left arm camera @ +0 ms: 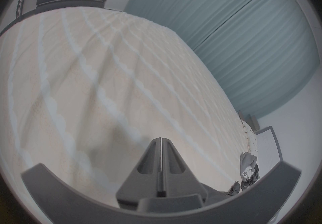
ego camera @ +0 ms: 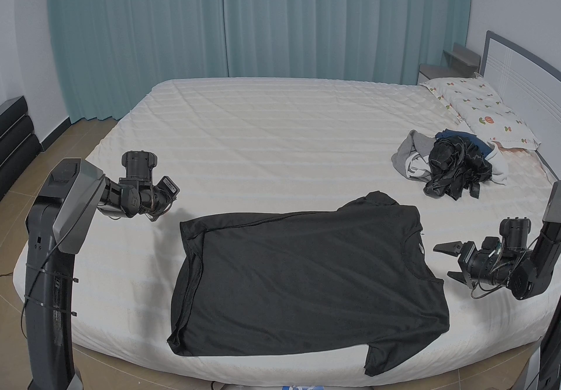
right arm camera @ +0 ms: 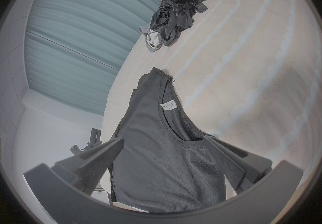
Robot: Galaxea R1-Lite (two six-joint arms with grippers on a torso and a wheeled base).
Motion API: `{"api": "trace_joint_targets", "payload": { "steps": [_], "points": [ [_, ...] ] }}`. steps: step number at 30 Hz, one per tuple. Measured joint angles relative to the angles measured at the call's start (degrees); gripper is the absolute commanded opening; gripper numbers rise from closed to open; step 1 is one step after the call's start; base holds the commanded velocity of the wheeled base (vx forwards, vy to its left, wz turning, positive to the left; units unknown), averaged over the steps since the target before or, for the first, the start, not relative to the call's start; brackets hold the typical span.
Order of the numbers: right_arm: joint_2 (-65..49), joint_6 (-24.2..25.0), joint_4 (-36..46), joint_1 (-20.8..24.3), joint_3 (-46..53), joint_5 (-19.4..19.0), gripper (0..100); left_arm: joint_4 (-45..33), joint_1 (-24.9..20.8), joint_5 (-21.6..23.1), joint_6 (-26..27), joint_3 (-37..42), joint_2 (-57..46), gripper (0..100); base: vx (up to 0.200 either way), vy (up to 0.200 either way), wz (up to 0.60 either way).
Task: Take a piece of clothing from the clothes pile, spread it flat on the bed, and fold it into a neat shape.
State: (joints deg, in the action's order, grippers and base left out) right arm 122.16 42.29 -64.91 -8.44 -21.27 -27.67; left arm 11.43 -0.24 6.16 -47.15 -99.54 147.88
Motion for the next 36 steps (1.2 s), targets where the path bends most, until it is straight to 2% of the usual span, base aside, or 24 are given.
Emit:
{"api": "trace_joint_targets", "payload": {
  "steps": [5,13,18,22,23,30,36],
  "points": [
    [0.13,-0.01,0.0,0.0,0.02,0.0,100,-0.77,0.24,2.44,0.0,2.65,-0.5,100,0.0,0.0,0.0],
    [0.16,-0.06,-0.01,0.0,0.27,0.01,100,1.4,0.15,10.01,1.43,12.57,-4.91,100,0.0,0.0,0.0],
    [0.11,-0.11,-0.01,0.01,0.38,0.0,100,3.36,-0.57,11.36,5.06,17.74,-7.25,100,0.0,0.0,0.0],
    [0.06,-0.11,-0.01,0.09,0.44,0.0,100,3.73,-1.27,11.43,5.41,18.59,-7.86,100,0.0,0.0,0.0],
    [0.05,-0.11,-0.01,0.09,0.44,0.0,100,3.78,-1.46,11.3,5.44,18.59,-7.86,0,0.0,0.0,0.0],
    [0.06,-0.11,-0.01,0.0,0.44,0.0,100,3.69,-2.04,10.15,5.14,16.36,-6.92,0,0.0,0.0,0.0],
    [0.06,-0.11,-0.01,-0.02,0.44,0.01,100,3.62,-1.73,6.49,3.83,13.04,-5.55,0,0.0,0.0,0.0]
  ]
}}
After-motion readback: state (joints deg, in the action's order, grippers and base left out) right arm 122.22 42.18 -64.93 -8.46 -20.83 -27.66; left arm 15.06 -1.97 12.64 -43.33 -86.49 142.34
